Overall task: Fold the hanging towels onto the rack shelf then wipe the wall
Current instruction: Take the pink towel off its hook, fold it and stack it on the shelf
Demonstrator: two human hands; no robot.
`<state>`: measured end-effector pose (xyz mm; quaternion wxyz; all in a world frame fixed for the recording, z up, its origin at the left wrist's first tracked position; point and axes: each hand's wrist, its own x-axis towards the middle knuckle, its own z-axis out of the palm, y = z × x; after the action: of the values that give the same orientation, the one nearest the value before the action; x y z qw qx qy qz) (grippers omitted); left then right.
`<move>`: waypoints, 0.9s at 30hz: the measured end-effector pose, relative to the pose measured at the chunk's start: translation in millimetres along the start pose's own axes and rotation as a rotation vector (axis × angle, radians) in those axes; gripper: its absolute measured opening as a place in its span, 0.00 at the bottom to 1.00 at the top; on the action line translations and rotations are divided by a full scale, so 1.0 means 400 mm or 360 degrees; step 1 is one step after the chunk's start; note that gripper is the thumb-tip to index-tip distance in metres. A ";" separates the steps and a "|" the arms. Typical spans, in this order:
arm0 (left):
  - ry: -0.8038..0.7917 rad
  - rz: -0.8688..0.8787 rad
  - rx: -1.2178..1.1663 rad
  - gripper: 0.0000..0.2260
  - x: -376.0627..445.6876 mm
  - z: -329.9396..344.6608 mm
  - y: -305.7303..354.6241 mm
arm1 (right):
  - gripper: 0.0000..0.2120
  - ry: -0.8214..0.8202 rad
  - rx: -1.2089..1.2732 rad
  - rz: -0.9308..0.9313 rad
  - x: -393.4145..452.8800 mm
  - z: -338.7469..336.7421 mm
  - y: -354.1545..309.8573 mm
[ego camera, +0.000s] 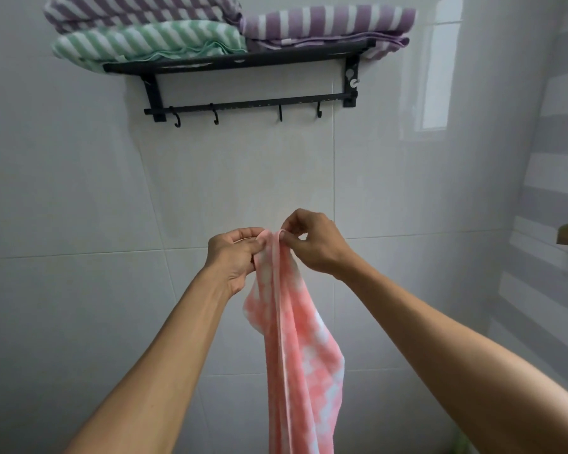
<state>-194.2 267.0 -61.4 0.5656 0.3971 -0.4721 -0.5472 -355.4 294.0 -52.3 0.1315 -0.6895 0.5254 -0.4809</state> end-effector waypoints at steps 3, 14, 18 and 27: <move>0.0038 -0.0021 -0.0038 0.08 0.001 -0.007 0.006 | 0.04 -0.0101 0.0014 0.0044 -0.003 0.000 -0.012; -0.0379 -0.0136 -0.0107 0.19 -0.017 -0.025 0.022 | 0.13 -0.0115 0.0152 0.0033 0.014 0.026 -0.010; -0.0434 -0.0054 -0.0010 0.26 -0.020 -0.029 0.016 | 0.13 -0.0042 0.0326 0.0138 0.018 0.036 -0.016; -0.0231 0.0257 0.0505 0.26 0.005 -0.054 0.031 | 0.15 -0.0461 0.0230 0.0255 0.023 -0.013 0.002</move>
<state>-170.4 264.6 -54.5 0.5025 0.4017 -0.6223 -0.4460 -360.0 287.5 -45.3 0.2929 -0.6963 0.5183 -0.4009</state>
